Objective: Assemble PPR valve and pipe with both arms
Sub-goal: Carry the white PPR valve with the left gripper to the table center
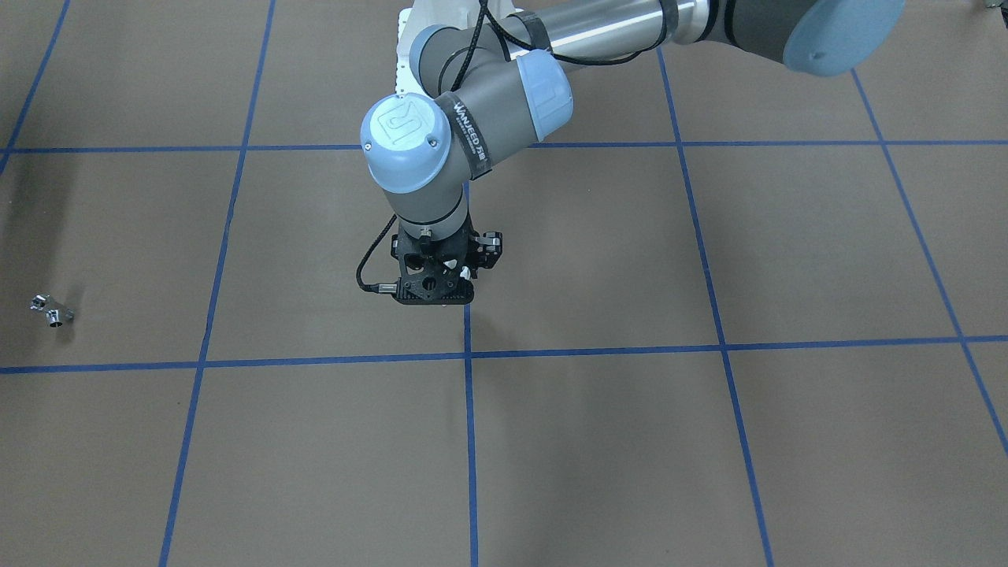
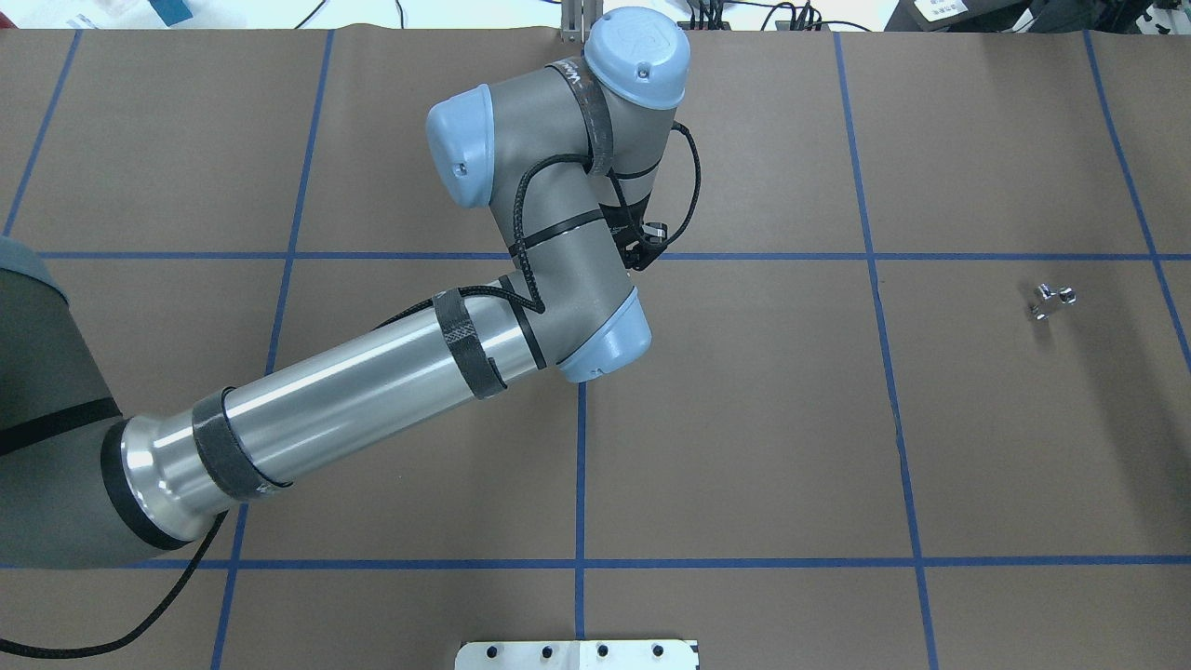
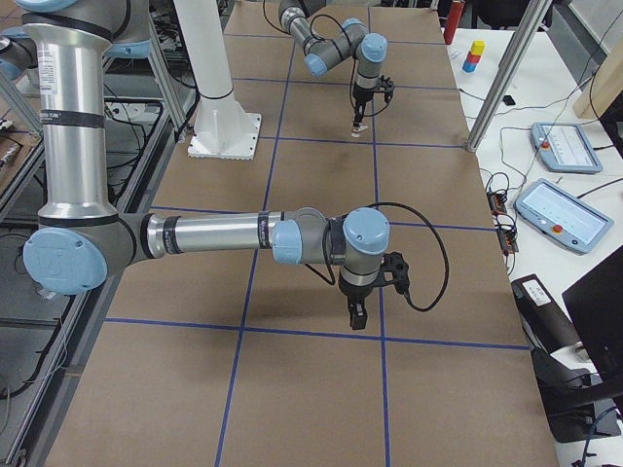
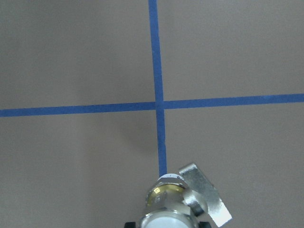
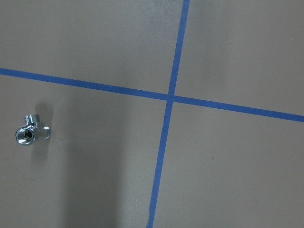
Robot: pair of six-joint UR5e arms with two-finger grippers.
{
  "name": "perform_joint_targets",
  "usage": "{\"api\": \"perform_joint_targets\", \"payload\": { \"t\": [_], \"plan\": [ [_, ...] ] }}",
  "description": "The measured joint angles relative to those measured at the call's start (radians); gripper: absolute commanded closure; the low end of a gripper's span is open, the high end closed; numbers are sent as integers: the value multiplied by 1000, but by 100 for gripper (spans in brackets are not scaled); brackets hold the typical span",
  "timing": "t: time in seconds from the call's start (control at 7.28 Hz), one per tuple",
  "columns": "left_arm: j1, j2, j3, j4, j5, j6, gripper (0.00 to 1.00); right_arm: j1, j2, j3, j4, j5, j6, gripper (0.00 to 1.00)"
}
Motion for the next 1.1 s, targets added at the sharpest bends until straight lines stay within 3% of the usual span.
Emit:
{"api": "perform_joint_targets", "payload": {
  "t": [0.96,1.1],
  "plan": [
    [21,34,33,-42,1,55,100,0,2,-5,0,61,12,1],
    [22,39,32,-48,0,57,80,0,2,-5,0,61,12,1]
  ]
}}
